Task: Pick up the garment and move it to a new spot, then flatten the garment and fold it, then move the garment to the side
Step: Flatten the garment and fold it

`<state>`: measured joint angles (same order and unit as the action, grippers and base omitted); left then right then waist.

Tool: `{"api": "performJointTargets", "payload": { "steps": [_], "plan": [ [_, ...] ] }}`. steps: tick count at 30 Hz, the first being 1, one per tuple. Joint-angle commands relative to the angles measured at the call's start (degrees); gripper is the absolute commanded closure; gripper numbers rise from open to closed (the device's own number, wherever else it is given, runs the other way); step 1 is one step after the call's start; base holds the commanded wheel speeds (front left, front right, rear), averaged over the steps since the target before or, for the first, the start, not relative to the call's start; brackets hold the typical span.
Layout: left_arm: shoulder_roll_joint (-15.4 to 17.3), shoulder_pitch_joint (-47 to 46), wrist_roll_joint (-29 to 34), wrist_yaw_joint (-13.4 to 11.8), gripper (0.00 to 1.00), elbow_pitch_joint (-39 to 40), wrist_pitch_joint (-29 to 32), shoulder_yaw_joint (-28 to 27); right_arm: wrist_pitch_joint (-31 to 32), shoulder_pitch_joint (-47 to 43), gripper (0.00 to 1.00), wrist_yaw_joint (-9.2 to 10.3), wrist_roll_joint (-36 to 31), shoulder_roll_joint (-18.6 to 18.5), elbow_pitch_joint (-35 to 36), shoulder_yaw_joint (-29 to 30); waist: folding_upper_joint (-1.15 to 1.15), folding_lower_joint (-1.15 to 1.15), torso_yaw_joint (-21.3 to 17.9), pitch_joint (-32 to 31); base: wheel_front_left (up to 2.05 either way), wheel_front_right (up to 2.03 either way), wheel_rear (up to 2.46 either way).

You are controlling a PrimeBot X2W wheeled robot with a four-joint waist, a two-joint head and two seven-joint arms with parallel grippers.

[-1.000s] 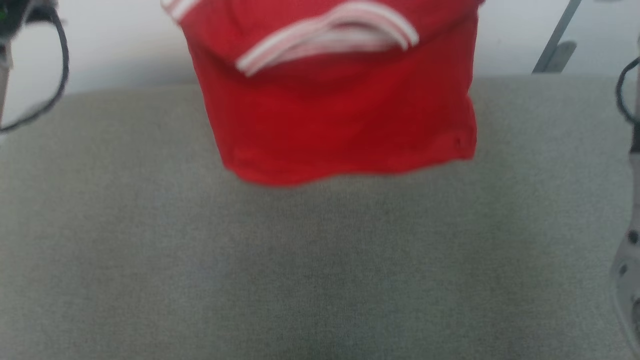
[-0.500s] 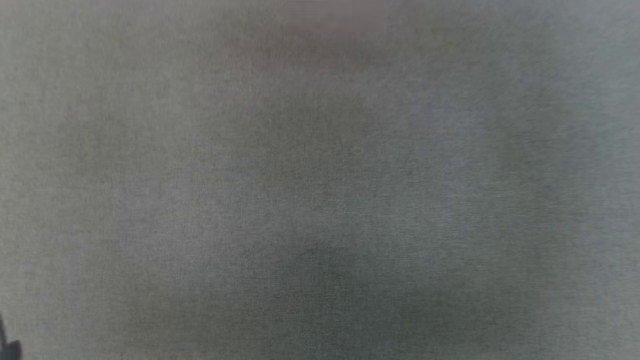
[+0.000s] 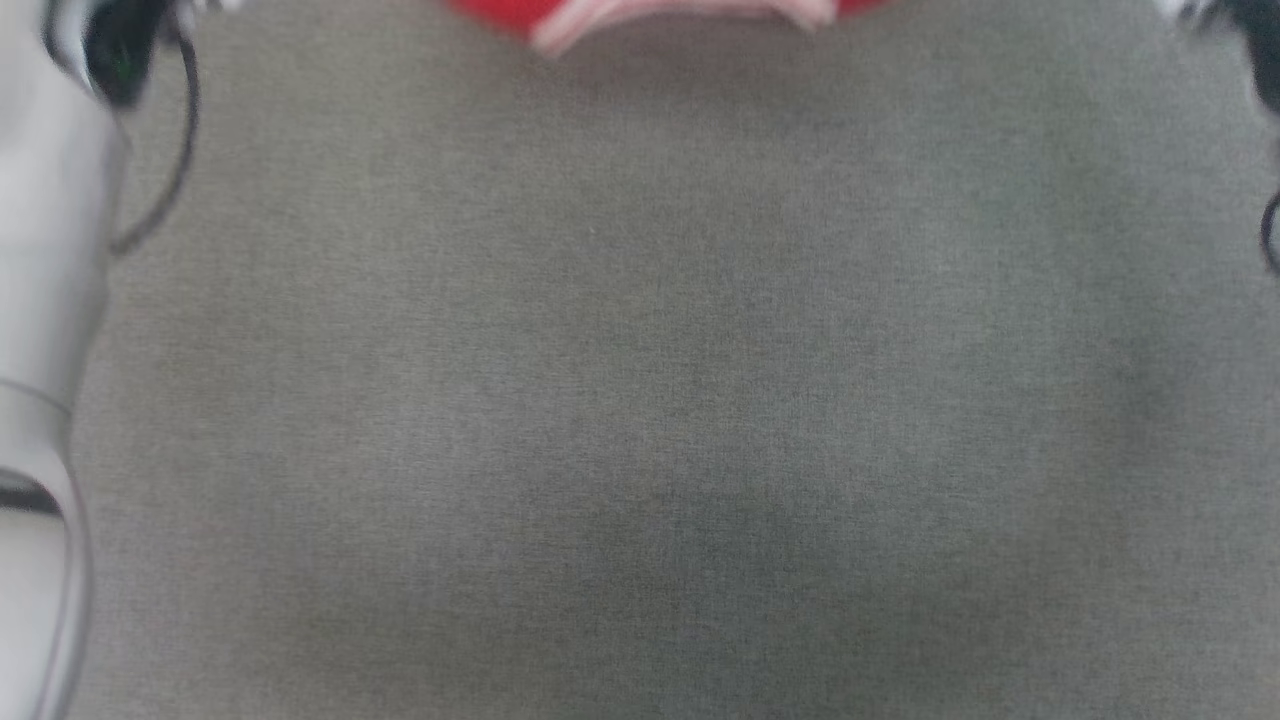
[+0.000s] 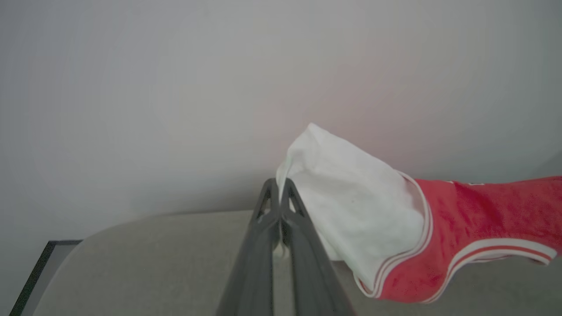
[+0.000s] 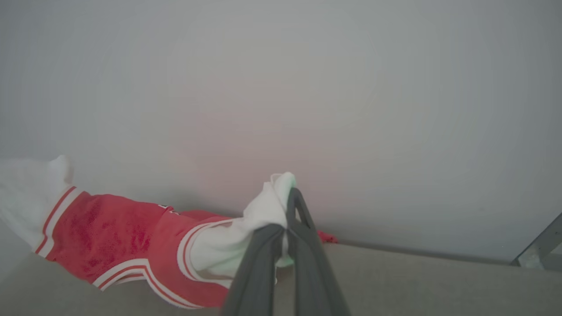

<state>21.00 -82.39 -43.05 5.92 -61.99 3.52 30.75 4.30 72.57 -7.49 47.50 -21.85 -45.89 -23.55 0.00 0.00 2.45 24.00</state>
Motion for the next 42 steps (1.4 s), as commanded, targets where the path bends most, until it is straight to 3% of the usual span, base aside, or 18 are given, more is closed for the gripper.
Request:
{"api": "performJointTargets", "payload": {
  "steps": [1,11,17,21,29,32,37,42],
  "plan": [
    [0.04,2.94,-1.04,0.35,1.00,-1.05,2.30,0.38,2.77,-3.38,1.00,0.00,2.24,-1.36,1.44,-1.67,0.00,0.00,0.41,-1.55,0.00,0.00,0.00],
    [2.68,16.84,-3.63,0.24,1.00,2.19,10.29,1.18,14.58,-19.65,1.00,0.00,11.63,-9.02,13.00,-6.32,0.00,0.00,0.92,-7.00,0.00,0.00,0.00],
    [6.97,28.95,-6.24,-3.13,1.00,13.41,14.28,0.24,20.48,-30.49,1.00,0.00,15.77,-13.22,20.79,-5.21,0.00,0.00,0.96,-10.08,0.00,0.00,0.00],
    [11.27,38.87,-8.69,-7.60,1.00,26.55,17.66,-1.08,24.17,-36.60,1.00,0.00,16.96,-15.57,25.19,-3.43,0.00,0.00,0.81,-11.54,0.00,0.00,0.00],
    [21.33,59.69,-12.69,-22.93,1.00,58.27,24.78,-4.88,32.50,-47.75,1.00,0.00,17.76,-17.81,33.73,1.28,0.00,0.00,0.51,-12.93,0.00,0.00,0.00],
    [24.47,66.36,-13.59,-27.57,1.00,67.67,26.53,-6.15,35.96,-51.96,1.00,0.01,17.88,-18.58,37.30,3.56,0.00,0.00,0.34,-13.04,0.00,0.00,0.00],
    [28.21,75.69,-15.26,-33.80,1.00,77.89,28.11,-7.80,41.54,-59.60,1.00,0.00,17.78,-18.88,43.62,7.77,0.00,0.00,0.12,-12.68,0.00,0.00,0.00],
    [30.20,82.38,-16.23,-37.91,1.00,83.04,28.19,-9.09,47.80,-67.72,1.00,0.01,17.36,-18.64,50.04,12.73,0.00,0.00,0.28,-11.55,0.00,0.00,0.00]
  ]
}}
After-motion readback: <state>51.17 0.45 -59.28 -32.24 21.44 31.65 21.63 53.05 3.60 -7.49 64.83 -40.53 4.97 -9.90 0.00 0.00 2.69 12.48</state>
